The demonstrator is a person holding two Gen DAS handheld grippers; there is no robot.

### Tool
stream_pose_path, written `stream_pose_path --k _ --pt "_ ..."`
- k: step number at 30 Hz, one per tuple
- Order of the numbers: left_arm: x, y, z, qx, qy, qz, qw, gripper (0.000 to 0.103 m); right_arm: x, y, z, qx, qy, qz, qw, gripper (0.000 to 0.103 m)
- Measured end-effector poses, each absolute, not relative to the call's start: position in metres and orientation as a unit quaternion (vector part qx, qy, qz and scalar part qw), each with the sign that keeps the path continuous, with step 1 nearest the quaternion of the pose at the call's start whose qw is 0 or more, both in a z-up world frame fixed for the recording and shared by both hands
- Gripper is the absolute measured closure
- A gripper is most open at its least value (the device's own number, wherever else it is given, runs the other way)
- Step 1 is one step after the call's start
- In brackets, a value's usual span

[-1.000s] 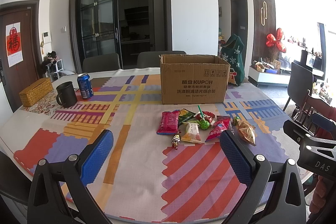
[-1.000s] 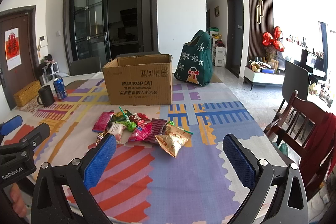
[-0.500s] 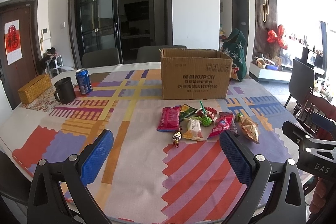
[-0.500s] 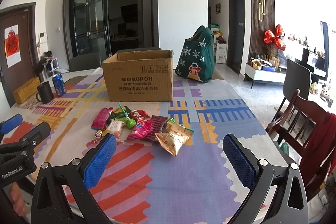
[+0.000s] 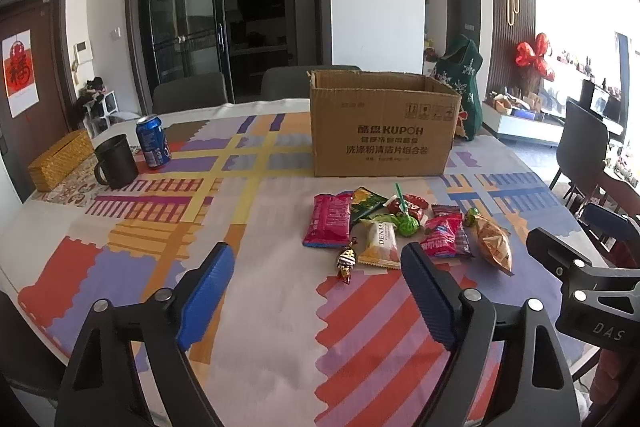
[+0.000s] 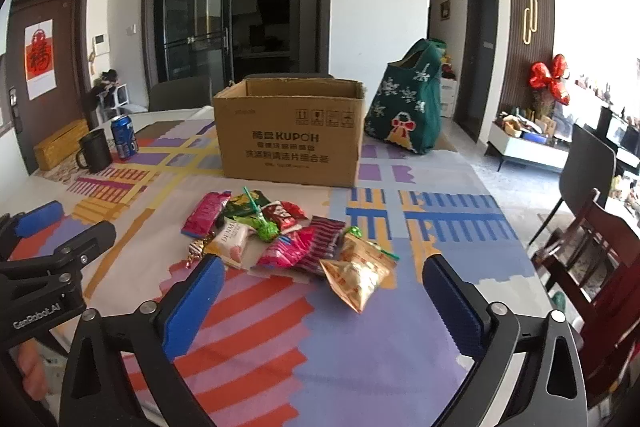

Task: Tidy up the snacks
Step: 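Grasp the gold-wrapped candy with the left gripper while the right grasps the pink bag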

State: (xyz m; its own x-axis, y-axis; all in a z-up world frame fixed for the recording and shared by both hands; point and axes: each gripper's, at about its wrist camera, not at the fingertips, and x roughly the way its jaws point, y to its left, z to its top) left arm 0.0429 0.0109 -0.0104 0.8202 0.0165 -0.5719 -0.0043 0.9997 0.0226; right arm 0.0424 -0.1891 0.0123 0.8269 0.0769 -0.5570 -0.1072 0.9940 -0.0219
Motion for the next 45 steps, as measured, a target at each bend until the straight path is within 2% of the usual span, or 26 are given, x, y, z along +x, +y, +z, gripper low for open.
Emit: stream_pose_path --k 12,19,33,45 --pt "0.090 0.010 -0.034 0.007 0.356 -0.012 0.935 0.040 0.095 -0.176 -0.004 -0.010 0.341 0.087 0.936 0.018" --pt "0.117 0.008 -0.052 0.005 0.390 -0.025 0.921 0.046 0.124 -0.170 -0.022 0.001 0.379 0.104 0.919 0.025" --pt "0.152 0.006 -0.089 0.000 0.450 -0.045 0.892 0.065 0.161 -0.165 -0.058 0.015 0.443 0.116 0.889 0.036" --pt "0.169 0.005 -0.107 -0.001 0.473 -0.057 0.879 0.072 0.176 -0.164 -0.076 0.022 0.471 0.123 0.873 0.045"
